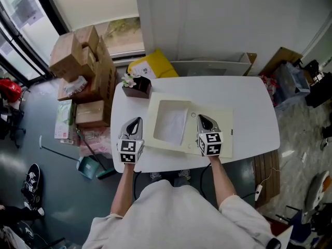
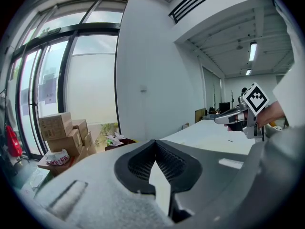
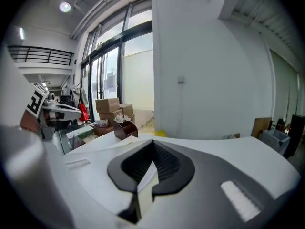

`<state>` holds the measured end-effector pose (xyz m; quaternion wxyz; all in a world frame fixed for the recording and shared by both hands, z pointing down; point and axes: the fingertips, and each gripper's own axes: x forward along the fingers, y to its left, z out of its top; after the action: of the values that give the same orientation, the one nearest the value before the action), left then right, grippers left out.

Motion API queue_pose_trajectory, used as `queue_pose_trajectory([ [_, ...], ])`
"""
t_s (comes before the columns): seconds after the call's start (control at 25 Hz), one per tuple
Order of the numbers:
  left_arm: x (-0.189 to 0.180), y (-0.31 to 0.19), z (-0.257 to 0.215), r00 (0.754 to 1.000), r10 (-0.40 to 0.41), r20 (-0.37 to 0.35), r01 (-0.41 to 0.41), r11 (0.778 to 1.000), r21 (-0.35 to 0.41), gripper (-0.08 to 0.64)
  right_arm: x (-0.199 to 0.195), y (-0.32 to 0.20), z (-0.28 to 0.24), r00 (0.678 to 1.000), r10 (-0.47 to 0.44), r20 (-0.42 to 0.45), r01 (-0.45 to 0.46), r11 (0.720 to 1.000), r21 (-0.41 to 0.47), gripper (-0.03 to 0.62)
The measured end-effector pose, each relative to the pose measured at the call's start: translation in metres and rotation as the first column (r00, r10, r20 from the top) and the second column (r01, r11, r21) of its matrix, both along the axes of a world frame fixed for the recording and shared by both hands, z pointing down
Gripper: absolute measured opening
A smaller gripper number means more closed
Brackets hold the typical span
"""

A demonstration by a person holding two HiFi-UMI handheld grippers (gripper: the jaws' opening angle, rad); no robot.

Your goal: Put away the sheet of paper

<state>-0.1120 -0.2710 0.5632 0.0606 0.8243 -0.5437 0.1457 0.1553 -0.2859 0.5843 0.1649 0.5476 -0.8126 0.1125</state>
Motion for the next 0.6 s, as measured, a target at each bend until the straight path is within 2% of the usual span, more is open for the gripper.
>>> queue_pose_trajectory([
  [0.28,0.003,0.007,-0.011,1.0,0.001,-0.02,-0.001,1.0,0.022,0.005,0.013,0.022,-0.03,0.999,0.023,-0.031,-0.02,0.996,0.087,0.002],
  [0.6,0.006,0.007,-0.023,0.999,0.001,-0.034,0.0,0.999,0.039,0.005,0.029,0.022,-0.046,0.998,0.049,-0.034,-0.045,0.991,0.124,0.002],
])
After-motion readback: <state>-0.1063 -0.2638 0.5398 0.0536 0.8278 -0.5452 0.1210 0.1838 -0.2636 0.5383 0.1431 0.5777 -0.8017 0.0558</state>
